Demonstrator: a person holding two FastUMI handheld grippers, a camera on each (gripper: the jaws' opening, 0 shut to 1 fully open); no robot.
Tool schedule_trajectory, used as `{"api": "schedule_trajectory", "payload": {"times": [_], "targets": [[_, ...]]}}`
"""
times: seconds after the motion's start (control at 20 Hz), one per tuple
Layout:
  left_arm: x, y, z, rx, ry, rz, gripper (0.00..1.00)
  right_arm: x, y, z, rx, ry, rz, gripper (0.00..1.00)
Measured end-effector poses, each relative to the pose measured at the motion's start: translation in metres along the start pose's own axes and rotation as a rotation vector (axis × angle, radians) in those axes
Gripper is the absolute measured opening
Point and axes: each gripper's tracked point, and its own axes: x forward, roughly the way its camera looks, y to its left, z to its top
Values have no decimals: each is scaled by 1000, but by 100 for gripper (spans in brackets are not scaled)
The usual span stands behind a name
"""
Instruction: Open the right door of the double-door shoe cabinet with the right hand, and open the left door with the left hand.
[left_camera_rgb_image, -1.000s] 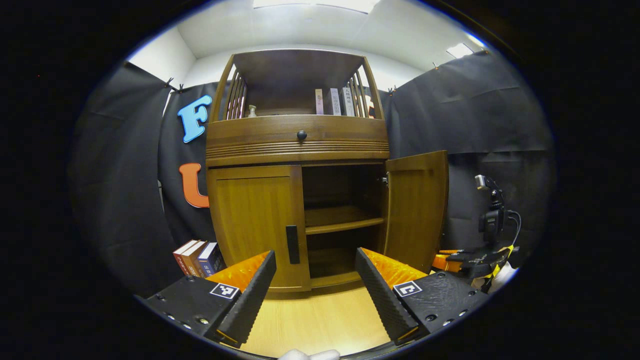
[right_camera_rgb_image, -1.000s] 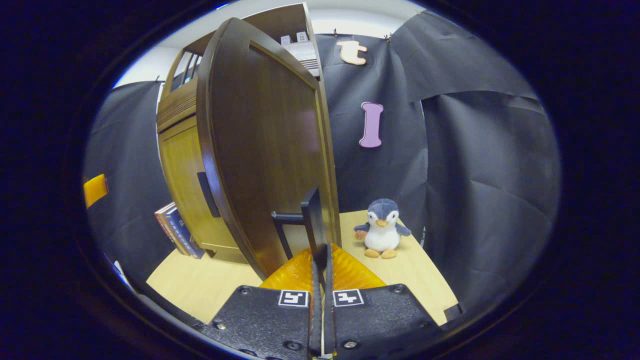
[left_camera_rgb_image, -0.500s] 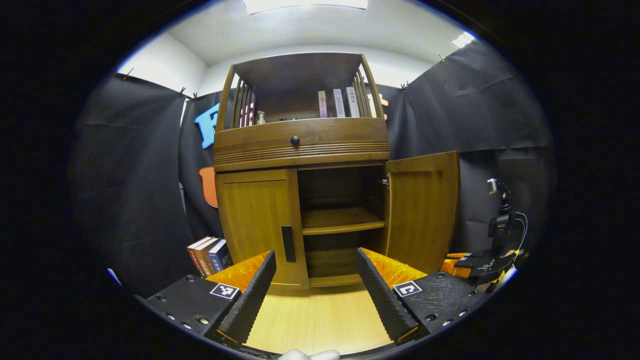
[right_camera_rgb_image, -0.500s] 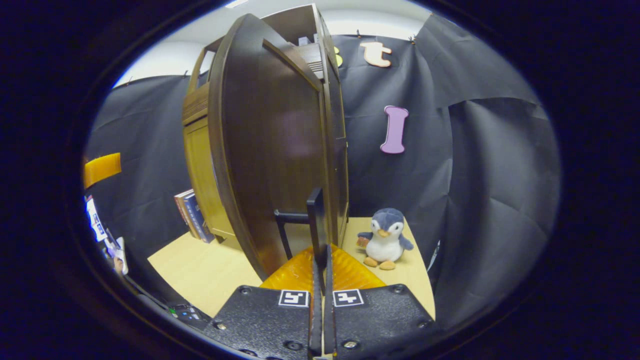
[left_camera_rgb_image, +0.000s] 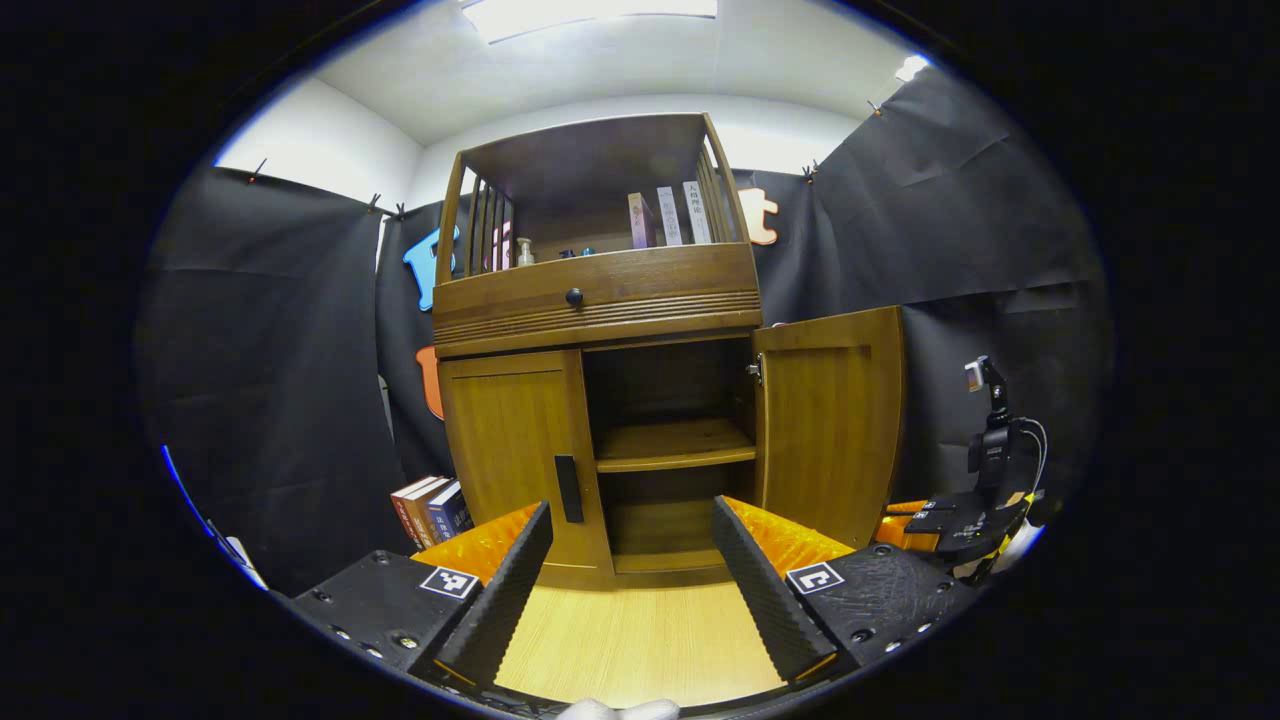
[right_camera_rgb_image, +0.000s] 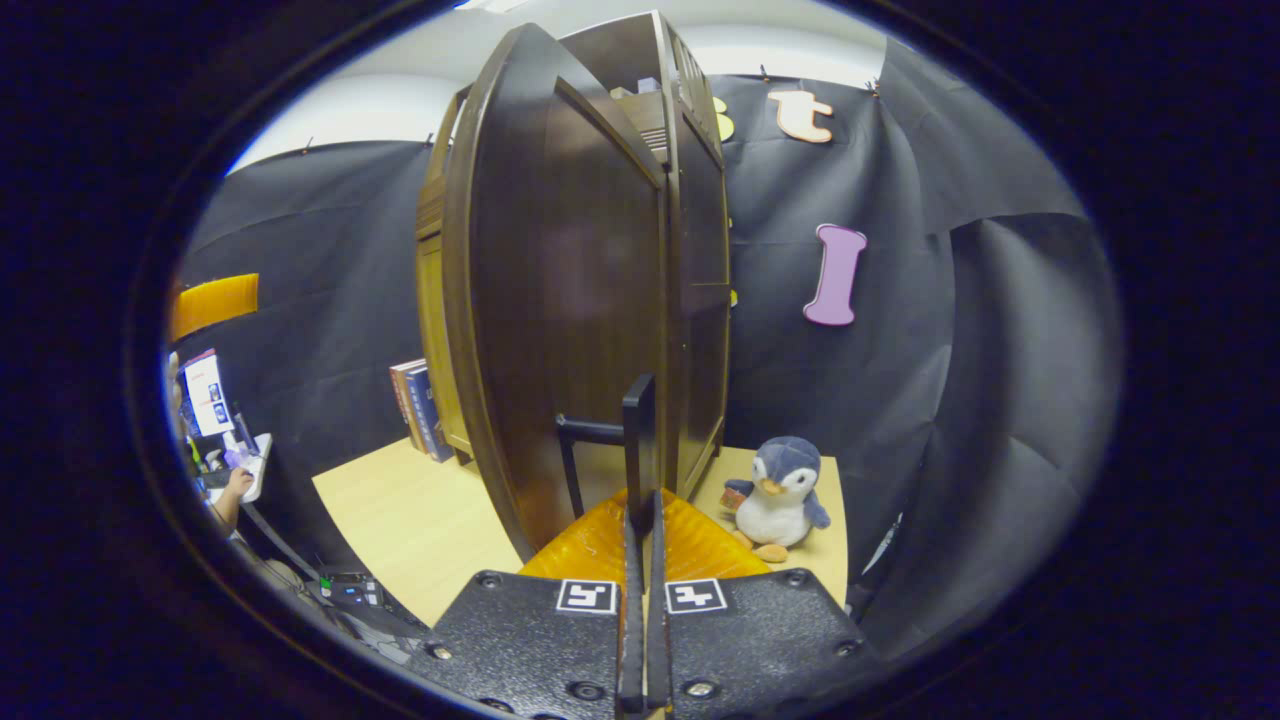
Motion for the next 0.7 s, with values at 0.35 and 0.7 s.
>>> {"api": "schedule_trajectory", "payload": {"times": [0.35, 0.7], "targets": [[-3, 10, 0, -9, 9, 39, 96, -14, 0, -2, -64, 15, 83, 19], [13, 46, 0, 7, -10, 60, 96, -28, -13, 32, -36, -109, -91, 91]]}}
